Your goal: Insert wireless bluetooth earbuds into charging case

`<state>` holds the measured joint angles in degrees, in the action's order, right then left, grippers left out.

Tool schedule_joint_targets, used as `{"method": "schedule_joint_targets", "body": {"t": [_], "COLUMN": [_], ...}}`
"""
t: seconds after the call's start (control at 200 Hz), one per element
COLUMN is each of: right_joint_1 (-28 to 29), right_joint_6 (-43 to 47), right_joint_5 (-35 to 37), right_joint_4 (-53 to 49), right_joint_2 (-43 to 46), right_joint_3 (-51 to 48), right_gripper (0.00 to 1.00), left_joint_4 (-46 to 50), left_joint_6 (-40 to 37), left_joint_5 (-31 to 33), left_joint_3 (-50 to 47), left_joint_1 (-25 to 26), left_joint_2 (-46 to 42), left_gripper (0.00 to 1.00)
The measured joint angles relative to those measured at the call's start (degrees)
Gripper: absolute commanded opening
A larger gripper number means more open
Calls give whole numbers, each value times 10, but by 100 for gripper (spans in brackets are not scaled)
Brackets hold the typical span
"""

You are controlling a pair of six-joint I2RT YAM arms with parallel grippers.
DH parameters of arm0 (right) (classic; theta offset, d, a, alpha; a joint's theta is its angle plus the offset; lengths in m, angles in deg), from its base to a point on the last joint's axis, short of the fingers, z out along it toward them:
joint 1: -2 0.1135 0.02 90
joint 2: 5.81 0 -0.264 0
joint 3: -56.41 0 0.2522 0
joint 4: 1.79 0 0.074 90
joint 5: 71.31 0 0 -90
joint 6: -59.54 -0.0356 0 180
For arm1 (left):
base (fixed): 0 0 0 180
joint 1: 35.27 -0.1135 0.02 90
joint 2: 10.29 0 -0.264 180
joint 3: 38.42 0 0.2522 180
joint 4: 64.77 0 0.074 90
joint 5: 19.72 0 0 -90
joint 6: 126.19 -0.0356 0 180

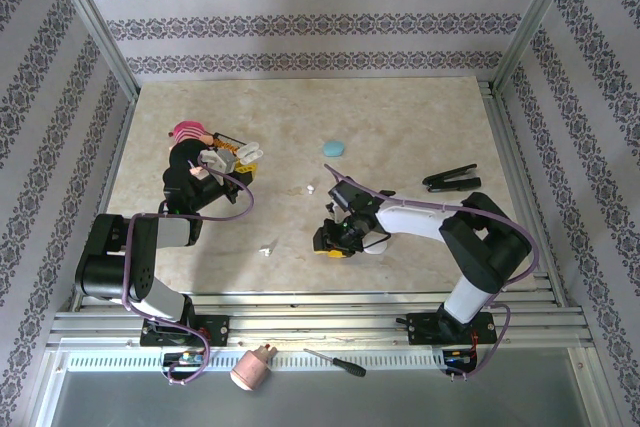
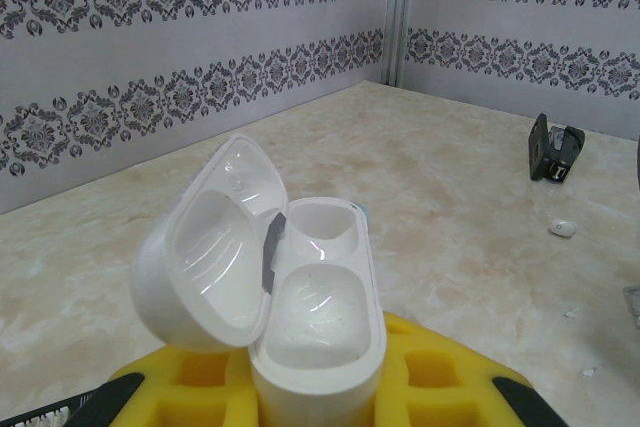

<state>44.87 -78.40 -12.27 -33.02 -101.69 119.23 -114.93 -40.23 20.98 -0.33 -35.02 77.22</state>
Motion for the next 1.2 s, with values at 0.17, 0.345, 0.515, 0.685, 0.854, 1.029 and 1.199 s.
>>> {"method": "schedule_joint_targets", "body": {"t": [0.17, 0.345, 0.515, 0.685, 0.854, 1.029, 1.199], "right_joint_1": [1, 0, -12, -28, -38, -53, -64], "right_joint_6": [-2, -1, 4, 25, 50, 71, 90], "right_joint_5": [-4, 1, 7, 16, 27, 31, 31], "right_joint_4": [9, 10, 12, 12, 10, 8, 1], "right_joint_2": [-5, -14, -30, -48, -59, -74, -110], "right_joint_3": [0, 5, 23, 46, 66, 90, 134], "right_gripper": [41, 41, 40, 40, 41, 41, 41], "left_joint_4": [0, 0, 0, 0, 0, 0, 0], "left_joint_6": [0, 0, 0, 0, 0, 0, 0], "left_joint_5": [0, 0, 0, 0, 0, 0, 0], "left_joint_3": [0, 0, 0, 0, 0, 0, 0], "left_joint_1": [0, 0, 0, 0, 0, 0, 0], "left_joint_2": [0, 0, 0, 0, 0, 0, 0], "left_gripper": [4, 4, 4, 4, 4, 4, 4]}}
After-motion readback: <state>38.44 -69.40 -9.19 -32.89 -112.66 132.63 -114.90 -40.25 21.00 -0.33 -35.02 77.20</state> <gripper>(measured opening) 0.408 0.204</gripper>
